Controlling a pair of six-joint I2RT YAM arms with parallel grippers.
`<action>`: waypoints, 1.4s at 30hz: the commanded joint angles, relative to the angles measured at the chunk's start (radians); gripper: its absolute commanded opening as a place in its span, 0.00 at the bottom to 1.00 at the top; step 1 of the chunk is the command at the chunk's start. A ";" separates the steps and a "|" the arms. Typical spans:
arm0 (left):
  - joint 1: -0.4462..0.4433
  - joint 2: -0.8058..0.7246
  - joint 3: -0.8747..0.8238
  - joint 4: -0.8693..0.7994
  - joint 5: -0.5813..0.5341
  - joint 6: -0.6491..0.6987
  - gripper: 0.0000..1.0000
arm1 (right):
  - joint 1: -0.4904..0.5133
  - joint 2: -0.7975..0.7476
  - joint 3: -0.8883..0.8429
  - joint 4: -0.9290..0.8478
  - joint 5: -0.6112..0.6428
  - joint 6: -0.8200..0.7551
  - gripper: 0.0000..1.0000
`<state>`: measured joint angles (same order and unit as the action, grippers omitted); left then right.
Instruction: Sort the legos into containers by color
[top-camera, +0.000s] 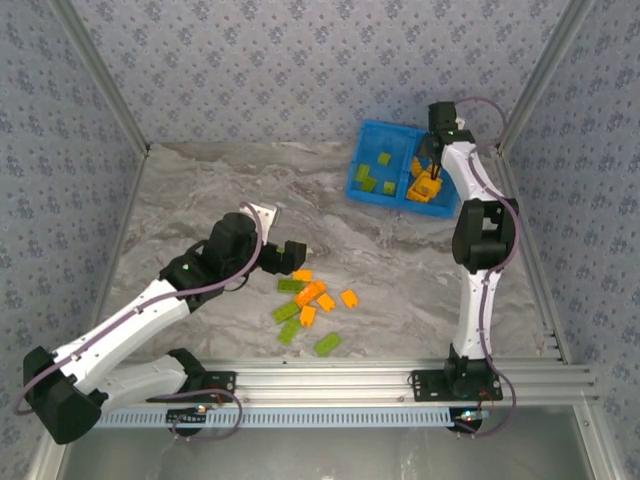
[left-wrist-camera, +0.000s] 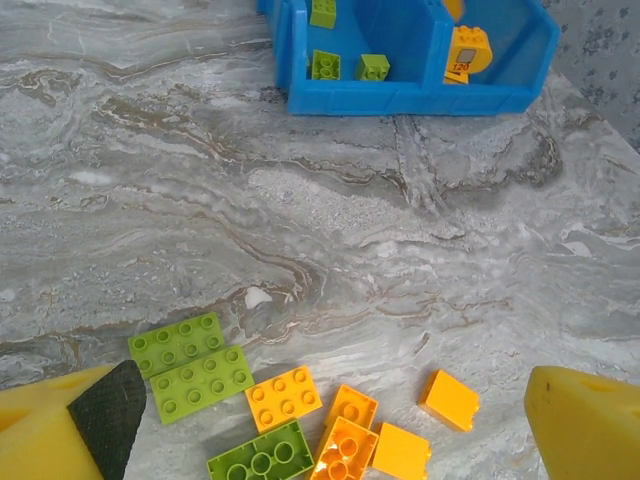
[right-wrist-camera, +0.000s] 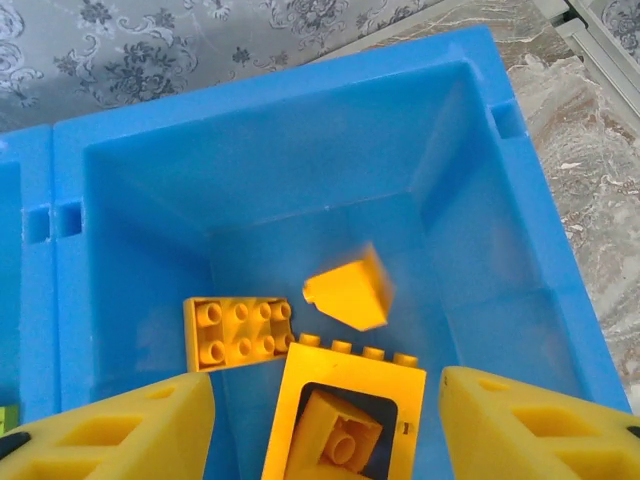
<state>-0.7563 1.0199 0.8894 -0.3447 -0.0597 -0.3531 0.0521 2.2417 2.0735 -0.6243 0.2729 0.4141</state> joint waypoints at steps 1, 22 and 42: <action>-0.009 -0.017 -0.012 0.000 -0.018 -0.015 0.99 | 0.000 -0.080 -0.027 -0.039 -0.011 -0.014 0.63; -0.012 0.137 0.018 0.115 0.034 0.069 0.99 | 0.541 -1.127 -1.355 0.282 -0.269 -0.066 0.80; -0.031 0.190 -0.058 0.129 0.078 0.006 0.99 | 0.773 -0.619 -1.228 0.238 -0.251 -0.194 0.54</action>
<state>-0.7773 1.2179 0.8417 -0.2493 0.0113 -0.3202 0.8185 1.5913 0.8272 -0.3771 0.0154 0.2348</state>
